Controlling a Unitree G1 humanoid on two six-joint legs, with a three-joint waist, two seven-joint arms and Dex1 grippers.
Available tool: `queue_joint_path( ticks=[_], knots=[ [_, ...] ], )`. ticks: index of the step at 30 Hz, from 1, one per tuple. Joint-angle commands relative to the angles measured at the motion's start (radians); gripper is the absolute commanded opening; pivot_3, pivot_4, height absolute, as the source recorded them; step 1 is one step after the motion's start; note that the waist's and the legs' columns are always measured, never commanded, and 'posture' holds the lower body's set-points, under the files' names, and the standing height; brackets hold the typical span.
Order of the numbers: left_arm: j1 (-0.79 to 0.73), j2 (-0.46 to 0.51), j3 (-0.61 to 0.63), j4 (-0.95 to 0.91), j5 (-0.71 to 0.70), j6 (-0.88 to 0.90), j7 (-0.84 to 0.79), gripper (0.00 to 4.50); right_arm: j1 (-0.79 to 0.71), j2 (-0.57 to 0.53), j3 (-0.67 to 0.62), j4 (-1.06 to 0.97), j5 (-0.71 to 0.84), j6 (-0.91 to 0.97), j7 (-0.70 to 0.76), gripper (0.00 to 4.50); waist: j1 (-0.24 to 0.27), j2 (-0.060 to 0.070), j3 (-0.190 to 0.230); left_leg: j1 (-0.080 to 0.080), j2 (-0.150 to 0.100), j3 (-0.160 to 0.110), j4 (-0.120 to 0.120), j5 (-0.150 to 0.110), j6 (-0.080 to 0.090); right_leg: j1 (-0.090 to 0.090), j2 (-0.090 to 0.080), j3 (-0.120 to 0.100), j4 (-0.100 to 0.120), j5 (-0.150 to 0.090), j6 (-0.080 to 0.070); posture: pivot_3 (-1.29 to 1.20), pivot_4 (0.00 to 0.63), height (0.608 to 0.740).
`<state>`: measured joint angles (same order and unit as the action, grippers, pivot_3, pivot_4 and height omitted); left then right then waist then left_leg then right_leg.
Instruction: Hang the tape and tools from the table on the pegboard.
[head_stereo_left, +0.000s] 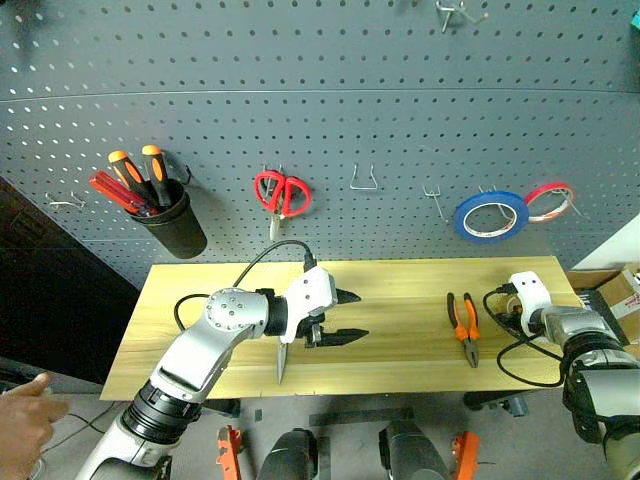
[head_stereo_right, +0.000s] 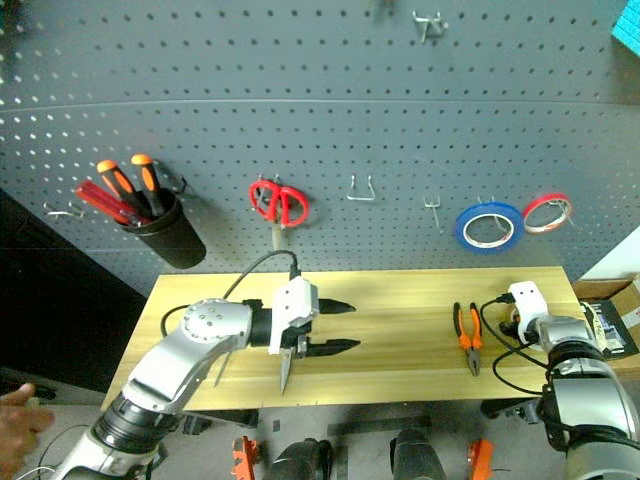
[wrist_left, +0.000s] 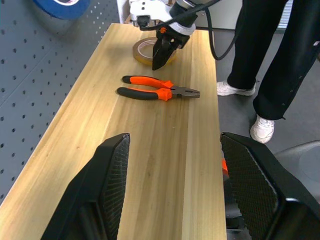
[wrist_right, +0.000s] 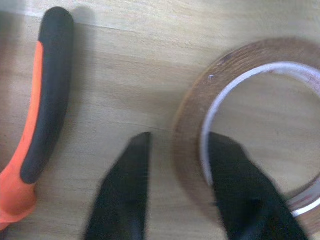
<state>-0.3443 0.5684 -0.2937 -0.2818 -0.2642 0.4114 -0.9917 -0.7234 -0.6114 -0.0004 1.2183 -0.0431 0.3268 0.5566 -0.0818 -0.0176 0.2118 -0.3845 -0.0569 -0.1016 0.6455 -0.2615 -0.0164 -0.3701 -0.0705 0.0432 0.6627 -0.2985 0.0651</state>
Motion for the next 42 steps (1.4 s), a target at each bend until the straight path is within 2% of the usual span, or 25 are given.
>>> queue_joint_path(
  ticks=[1, 5, 9, 11, 13, 15, 19, 21, 24, 30, 38, 42],
  knots=[
    [0.013, 0.01, 0.045, -0.043, -0.022, -0.008, 0.009, 3.06, 0.062, -0.01, 0.031, -0.045, -0.048, -0.052, -0.034, 0.53, 0.0, -0.001, 0.0, 0.0, 0.0, 0.0, 0.0, 0.0, 0.0, 0.0, 0.0, 0.0, 0.0, 0.0, 0.0, -0.04, 0.209, 0.74],
    [0.033, -0.001, 0.077, -0.069, -0.048, -0.021, 0.015, 3.06, 0.184, -0.073, 0.022, -0.296, -0.049, -0.065, -0.028, 0.44, 0.006, -0.001, 0.0, 0.0, -0.001, 0.0, 0.0, 0.0, 0.0, 0.0, 0.0, 0.0, 0.0, 0.0, 0.0, -0.04, 0.213, 0.74],
    [0.07, -0.005, 0.112, -0.109, -0.085, -0.025, 0.019, 3.06, 0.472, -0.122, -0.118, -0.872, 0.02, 0.101, -0.026, 0.44, 0.025, 0.004, 0.002, -0.007, 0.0, -0.001, 0.0, 0.0, 0.0, -0.006, -0.001, -0.001, 0.0, 0.0, 0.0, -0.05, 0.219, 0.74],
    [0.09, -0.005, 0.131, -0.125, -0.105, -0.021, 0.021, 3.06, 0.625, -0.073, -0.228, -1.205, 0.042, 0.205, -0.099, 0.44, 0.028, 0.005, 0.001, -0.013, 0.0, -0.002, 0.0, 0.0, -0.001, -0.012, -0.001, -0.001, 0.001, 0.0, 0.0, -0.07, 0.219, 0.74],
    [0.104, -0.005, 0.146, -0.134, -0.113, -0.027, 0.026, 3.06, 0.76, -0.002, -0.265, -1.481, 0.022, 0.276, -0.165, 0.44, 0.026, 0.005, 0.001, -0.016, 0.001, -0.002, 0.0, 0.001, -0.002, -0.016, -0.001, 0.0, 0.002, 0.0, 0.0, -0.07, 0.219, 0.74],
    [0.11, -0.01, 0.156, -0.137, -0.119, -0.035, 0.033, 3.06, 0.855, 0.08, -0.246, -1.679, -0.012, 0.31, -0.235, 0.44, 0.024, 0.004, 0.001, -0.015, 0.002, -0.002, 0.0, 0.001, -0.002, -0.016, -0.001, 0.0, 0.003, 0.0, 0.0, -0.09, 0.218, 0.74],
    [0.097, -0.049, 0.196, -0.142, -0.147, -0.041, 0.073, 3.06, 0.959, 0.153, -0.023, -1.952, -0.219, 0.201, -0.364, 0.44, 0.023, 0.004, 0.002, -0.014, 0.001, -0.002, 0.0, 0.001, -0.002, -0.016, 0.0, 0.0, 0.004, 0.0, 0.001, -0.09, 0.213, 0.74],
    [0.085, -0.069, 0.215, -0.132, -0.149, -0.051, 0.103, 3.06, 0.938, 0.15, 0.084, -1.988, -0.326, 0.122, -0.401, 0.44, 0.022, 0.004, 0.002, -0.014, -0.001, -0.002, 0.001, 0.002, -0.003, -0.016, 0.0, 0.001, 0.004, 0.002, 0.003, -0.09, 0.211, 0.74],
    [0.072, -0.09, 0.228, -0.126, -0.162, -0.037, 0.131, 3.06, 0.858, 0.161, 0.137, -1.951, -0.375, 0.056, -0.417, 0.44, 0.024, 0.003, 0.001, -0.013, -0.001, -0.003, 0.002, 0.003, -0.005, -0.015, 0.0, 0.0, 0.004, 0.003, 0.003, -0.08, 0.204, 0.74],
    [0.072, -0.097, 0.228, -0.137, -0.158, -0.06, 0.147, 3.06, 0.699, 0.171, 0.115, -1.757, -0.332, -0.038, -0.395, 0.44, 0.028, 0.001, -0.001, -0.013, -0.001, -0.005, 0.001, 0.006, -0.009, -0.015, 0.0, -0.002, 0.004, 0.003, 0.002, -0.06, 0.191, 0.74],
    [0.051, -0.12, 0.23, -0.116, -0.131, -0.092, 0.209, 3.06, 0.488, 0.147, 0.142, -1.401, -0.241, -0.21, -0.281, 0.44, 0.026, 0.001, -0.001, -0.014, -0.001, -0.003, 0.0, 0.006, -0.009, -0.015, 0.0, -0.001, 0.003, 0.003, 0.002, -0.05, 0.184, 0.74],
    [0.048, -0.116, 0.235, -0.098, -0.102, -0.126, 0.221, 3.06, 0.499, 0.155, 0.129, -1.394, -0.229, -0.229, -0.27, 1.76, 0.027, 0.001, -0.001, -0.014, -0.001, -0.003, 0.0, 0.006, -0.009, -0.016, 0.0, -0.001, 0.003, 0.003, 0.002, -0.05, 0.187, 0.74]
  ],
)
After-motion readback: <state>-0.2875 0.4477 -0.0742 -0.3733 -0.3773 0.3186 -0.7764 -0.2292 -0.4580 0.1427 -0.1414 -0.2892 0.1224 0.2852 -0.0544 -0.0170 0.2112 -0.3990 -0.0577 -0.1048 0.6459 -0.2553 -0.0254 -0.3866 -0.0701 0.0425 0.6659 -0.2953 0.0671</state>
